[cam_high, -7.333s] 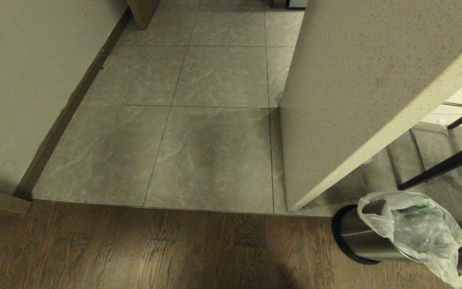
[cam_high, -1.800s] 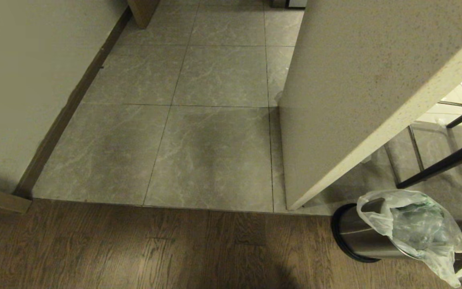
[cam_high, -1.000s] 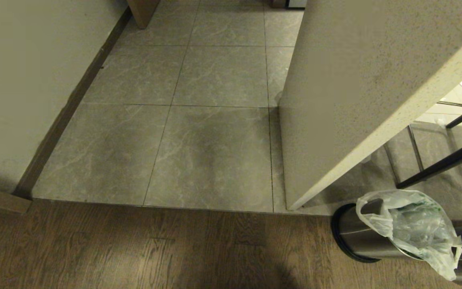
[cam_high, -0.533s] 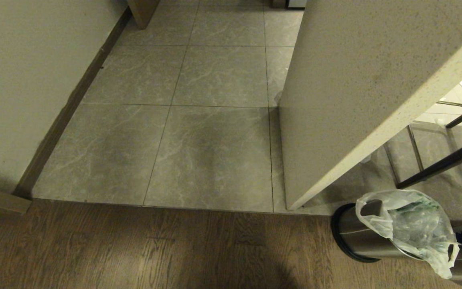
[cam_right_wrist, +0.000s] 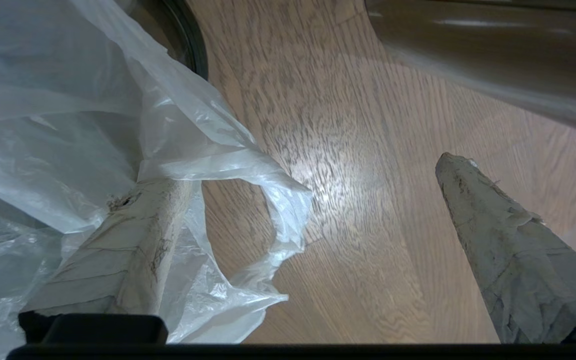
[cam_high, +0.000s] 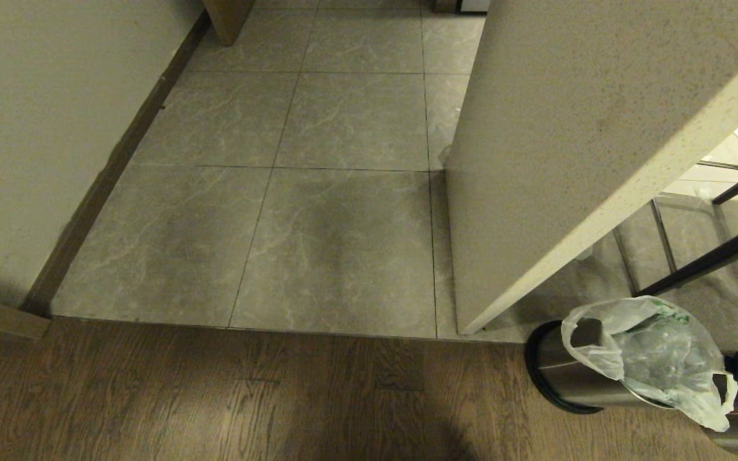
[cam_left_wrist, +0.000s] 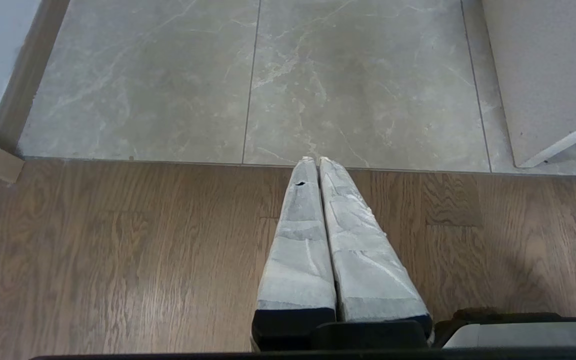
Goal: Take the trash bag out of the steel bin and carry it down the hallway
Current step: Pick up the trash bag
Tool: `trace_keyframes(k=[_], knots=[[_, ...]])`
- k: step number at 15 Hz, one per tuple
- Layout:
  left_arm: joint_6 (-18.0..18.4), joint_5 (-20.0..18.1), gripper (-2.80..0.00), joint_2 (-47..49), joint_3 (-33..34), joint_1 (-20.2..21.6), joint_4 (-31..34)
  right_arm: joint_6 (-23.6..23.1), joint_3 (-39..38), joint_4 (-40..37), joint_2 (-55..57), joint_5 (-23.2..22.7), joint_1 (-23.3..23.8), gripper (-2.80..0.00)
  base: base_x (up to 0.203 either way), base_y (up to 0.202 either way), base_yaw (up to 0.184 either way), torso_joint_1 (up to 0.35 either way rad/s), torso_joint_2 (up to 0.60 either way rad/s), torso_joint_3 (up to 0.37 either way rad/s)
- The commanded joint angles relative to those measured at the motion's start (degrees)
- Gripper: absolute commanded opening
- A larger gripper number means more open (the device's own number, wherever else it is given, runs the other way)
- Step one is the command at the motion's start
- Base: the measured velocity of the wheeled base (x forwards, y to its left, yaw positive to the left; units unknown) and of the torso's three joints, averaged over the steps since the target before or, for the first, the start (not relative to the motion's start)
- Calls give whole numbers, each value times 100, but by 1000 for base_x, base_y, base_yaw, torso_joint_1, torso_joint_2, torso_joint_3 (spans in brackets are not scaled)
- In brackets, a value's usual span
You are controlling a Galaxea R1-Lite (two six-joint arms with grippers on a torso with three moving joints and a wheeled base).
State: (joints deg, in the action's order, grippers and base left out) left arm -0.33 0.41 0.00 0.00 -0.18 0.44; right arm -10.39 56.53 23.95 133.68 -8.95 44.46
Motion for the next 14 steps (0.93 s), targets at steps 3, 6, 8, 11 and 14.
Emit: trace_keyframes(k=[3,6,8,11,14], knots=[[7,-6,-280,0,9,1,0,10,-133,57,-264,-1,-51,0,0,0,0,0,0,0],[-2,-6,-280,-2,2,1,0,-199,-229,-213,-420,11,-2,0,0,0,0,0,0,0],[-2,-6,-280,0,0,1,0,-332,-239,-383,-431,17,37,0,0,0,0,0,0,0],[-2,-6,-280,-9,9,1,0,-464,-239,-558,-494,9,98,0,0,0,0,0,0,0],[-2,-6,-280,-9,9,1,0,-930,-248,-1613,-747,-1,379,0,0,0,0,0,0,0]])
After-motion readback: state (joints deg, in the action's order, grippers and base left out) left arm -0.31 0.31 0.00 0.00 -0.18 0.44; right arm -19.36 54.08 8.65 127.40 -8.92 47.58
